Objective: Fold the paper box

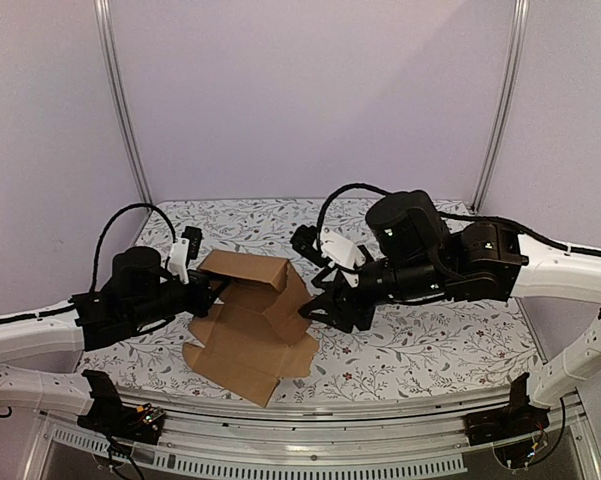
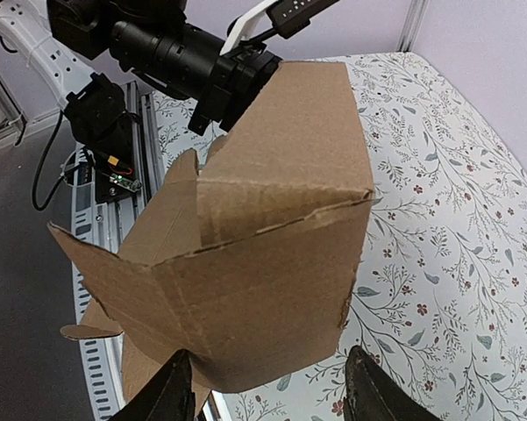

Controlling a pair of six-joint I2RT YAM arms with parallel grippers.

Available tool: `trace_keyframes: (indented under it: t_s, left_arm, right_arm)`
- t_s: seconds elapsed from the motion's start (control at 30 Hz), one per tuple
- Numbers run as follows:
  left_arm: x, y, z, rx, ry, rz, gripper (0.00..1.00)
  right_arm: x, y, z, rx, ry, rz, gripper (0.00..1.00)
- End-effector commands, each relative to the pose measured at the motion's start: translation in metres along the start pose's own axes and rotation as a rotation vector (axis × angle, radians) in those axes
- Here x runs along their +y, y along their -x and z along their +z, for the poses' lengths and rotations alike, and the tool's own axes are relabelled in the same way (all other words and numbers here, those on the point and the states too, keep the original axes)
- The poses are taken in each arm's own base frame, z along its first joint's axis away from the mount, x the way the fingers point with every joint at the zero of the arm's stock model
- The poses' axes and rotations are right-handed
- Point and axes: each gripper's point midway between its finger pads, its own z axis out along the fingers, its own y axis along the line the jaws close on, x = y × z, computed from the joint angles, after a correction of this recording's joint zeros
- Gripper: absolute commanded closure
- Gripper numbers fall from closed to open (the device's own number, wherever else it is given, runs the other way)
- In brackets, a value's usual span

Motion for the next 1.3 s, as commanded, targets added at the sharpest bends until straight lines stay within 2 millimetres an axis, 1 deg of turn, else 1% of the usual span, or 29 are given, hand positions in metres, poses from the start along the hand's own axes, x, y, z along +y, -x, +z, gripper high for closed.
trace_keyframes:
  t_s: [0.0, 0.3, 0.37, 0.47, 0.57, 0.73, 0.93, 1.1, 1.27]
  left_arm:
    - [0.002, 0.009, 0.000, -0.012, 0.029, -0.007, 1.00]
    - [0.015, 0.008, 0.002, 0.009, 0.108, -0.051, 1.00]
    - [0.021, 0.000, 0.003, 0.043, 0.145, -0.059, 1.00]
    - [0.026, -0.002, 0.004, 0.061, 0.182, -0.071, 1.00]
    - [0.030, -0.002, 0.004, 0.072, 0.212, -0.078, 1.00]
    - [0.032, 0.001, 0.002, 0.075, 0.230, -0.090, 1.00]
    - [0.033, 0.000, 0.003, 0.086, 0.248, -0.105, 1.00]
    - [0.037, -0.004, 0.004, 0.099, 0.274, -0.134, 1.00]
    - [0.042, -0.008, 0.006, 0.112, 0.308, -0.163, 1.00]
  right_arm:
    - [-0.017, 0.017, 0.009, -0.048, -0.102, 0.043, 0.43]
    - [-0.033, 0.026, 0.020, -0.096, -0.243, 0.060, 0.43]
    - [-0.033, 0.028, 0.023, -0.106, -0.258, 0.066, 0.43]
    - [-0.033, 0.029, 0.030, -0.115, -0.279, 0.066, 0.43]
    - [-0.034, 0.027, 0.039, -0.113, -0.298, 0.071, 0.43]
    - [-0.049, 0.019, 0.051, -0.098, -0.400, 0.082, 0.43]
    - [-0.058, 0.014, 0.064, -0.100, -0.459, 0.103, 0.44]
    - [-0.064, 0.019, 0.065, -0.137, -0.535, 0.115, 0.46]
    - [-0.074, 0.019, 0.071, -0.139, -0.630, 0.118, 0.47]
